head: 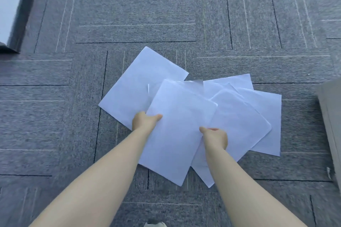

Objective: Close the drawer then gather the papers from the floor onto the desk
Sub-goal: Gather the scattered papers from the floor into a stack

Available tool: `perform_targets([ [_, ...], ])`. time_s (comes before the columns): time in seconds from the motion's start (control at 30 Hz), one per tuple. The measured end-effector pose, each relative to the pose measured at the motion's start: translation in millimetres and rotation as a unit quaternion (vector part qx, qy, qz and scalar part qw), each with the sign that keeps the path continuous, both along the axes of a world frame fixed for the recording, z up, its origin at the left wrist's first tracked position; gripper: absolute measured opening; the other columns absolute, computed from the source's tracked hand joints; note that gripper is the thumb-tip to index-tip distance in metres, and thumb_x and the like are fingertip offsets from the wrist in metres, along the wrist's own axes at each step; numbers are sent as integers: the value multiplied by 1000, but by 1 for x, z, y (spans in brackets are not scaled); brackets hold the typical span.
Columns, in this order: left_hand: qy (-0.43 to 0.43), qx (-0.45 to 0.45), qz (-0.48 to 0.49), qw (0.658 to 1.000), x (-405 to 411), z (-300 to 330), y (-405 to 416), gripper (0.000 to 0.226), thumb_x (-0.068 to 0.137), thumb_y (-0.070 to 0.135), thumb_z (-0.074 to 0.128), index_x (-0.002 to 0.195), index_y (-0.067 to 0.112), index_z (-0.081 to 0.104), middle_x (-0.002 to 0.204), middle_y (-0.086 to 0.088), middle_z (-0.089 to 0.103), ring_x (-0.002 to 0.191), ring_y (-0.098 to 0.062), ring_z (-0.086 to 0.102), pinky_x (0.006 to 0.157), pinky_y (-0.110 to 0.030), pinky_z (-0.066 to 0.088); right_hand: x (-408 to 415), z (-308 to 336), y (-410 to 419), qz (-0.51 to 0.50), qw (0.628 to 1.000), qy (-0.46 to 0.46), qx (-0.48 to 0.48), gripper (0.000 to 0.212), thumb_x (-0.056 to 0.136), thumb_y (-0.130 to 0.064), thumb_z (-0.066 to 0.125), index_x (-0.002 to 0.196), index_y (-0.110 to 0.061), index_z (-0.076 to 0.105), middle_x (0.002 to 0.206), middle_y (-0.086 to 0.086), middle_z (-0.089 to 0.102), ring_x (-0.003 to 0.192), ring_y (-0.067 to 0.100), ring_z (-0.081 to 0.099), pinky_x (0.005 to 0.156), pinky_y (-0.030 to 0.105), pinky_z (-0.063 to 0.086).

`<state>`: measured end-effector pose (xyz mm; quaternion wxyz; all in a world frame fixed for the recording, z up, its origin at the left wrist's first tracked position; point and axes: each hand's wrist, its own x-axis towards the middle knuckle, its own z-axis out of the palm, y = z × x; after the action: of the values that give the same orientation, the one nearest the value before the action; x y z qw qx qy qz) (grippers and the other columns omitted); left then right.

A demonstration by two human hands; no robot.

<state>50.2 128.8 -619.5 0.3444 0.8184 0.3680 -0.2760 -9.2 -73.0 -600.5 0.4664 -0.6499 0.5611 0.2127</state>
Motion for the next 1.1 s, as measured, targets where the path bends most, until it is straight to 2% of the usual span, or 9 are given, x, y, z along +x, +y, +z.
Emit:
perform_targets([
  [0.23, -59, -92, -129, 986, 4, 10, 12, 39, 76, 28, 73, 110, 12, 63, 114, -7, 68, 105, -25, 63, 87, -36, 50, 10, 1, 9, 46, 995, -83, 9, 13, 74, -18, 56, 77, -7, 50, 82, 16, 60, 68, 29, 55, 62, 35, 42],
  [0.33, -128, 100, -200, 966, 33, 13, 43, 56, 80, 33, 68, 131, 19, 50, 139, -10, 48, 128, -31, 43, 100, -43, 41, -10, 5, -18, -9, 996, -81, -30, 17, 83, -12, 53, 75, -13, 38, 73, 4, 46, 59, 24, 44, 54, 32, 33],
  [0.43, -86, 183, -203, 958, 74, 1, 64, 85, 74, 41, 73, 143, 16, 30, 154, -14, 27, 140, -36, 25, 107, -52, 35, -39, -2, -59, -68, 988, -54, -124, 16, 83, -10, 59, 89, -10, 45, 89, 12, 56, 73, 31, 55, 54, 32, 35],
  [0.57, -31, 222, -139, 964, 99, 3, 78, 104, 55, 48, 85, 136, 5, 36, 143, -20, 36, 133, -39, 33, 104, -54, 35, -40, -12, -67, -168, 975, 50, -133, 73, 71, -21, 78, 132, -6, 40, 136, 25, 43, 107, 44, 57, 79, 47, 46],
  [0.7, -8, 206, -130, 970, 100, 2, 79, 94, 60, 49, 81, 130, 5, 37, 135, -22, 52, 126, -42, 46, 100, -50, 36, -30, -20, -70, -247, 962, 70, -90, 67, 70, -16, 79, 125, -2, 43, 113, 20, 54, 90, 39, 61, 69, 42, 46],
  [0.8, -17, 136, -159, 978, 85, 3, 72, 54, 74, 42, 70, 116, 10, 57, 120, -19, 65, 102, -37, 59, 86, -43, 48, -29, -18, -77, -162, 981, 80, -74, 39, 77, -19, 70, 108, 2, 58, 88, 13, 60, 74, 32, 58, 69, 38, 48],
  [0.9, -65, 29, -114, 991, 62, 9, 63, 39, 80, 25, 70, 114, 8, 63, 115, -18, 68, 88, -29, 59, 81, -39, 49, -21, -8, -75, 50, 979, 41, -195, 29, 79, -30, 64, 96, -6, 65, 99, 16, 66, 93, 37, 61, 84, 44, 51],
  [1.0, -64, -114, -40, 991, 41, 29, 62, 45, 77, 12, 75, 118, 5, 60, 115, -11, 67, 96, -28, 61, 85, -39, 47, 7, 3, -92, 252, 927, -91, -263, 20, 85, -22, 56, 93, -5, 63, 110, 14, 57, 94, 35, 57, 76, 42, 49],
  [1.1, 13, -193, -50, 980, 32, 42, 66, 56, 48, 24, 90, 99, 15, 68, 97, -4, 76, 98, -32, 68, 86, -45, 52, 60, -1, -128, 433, 858, -75, -266, 20, 87, -18, 52, 103, -9, 61, 131, 7, 47, 109, 30, 51, 78, 39, 45],
])
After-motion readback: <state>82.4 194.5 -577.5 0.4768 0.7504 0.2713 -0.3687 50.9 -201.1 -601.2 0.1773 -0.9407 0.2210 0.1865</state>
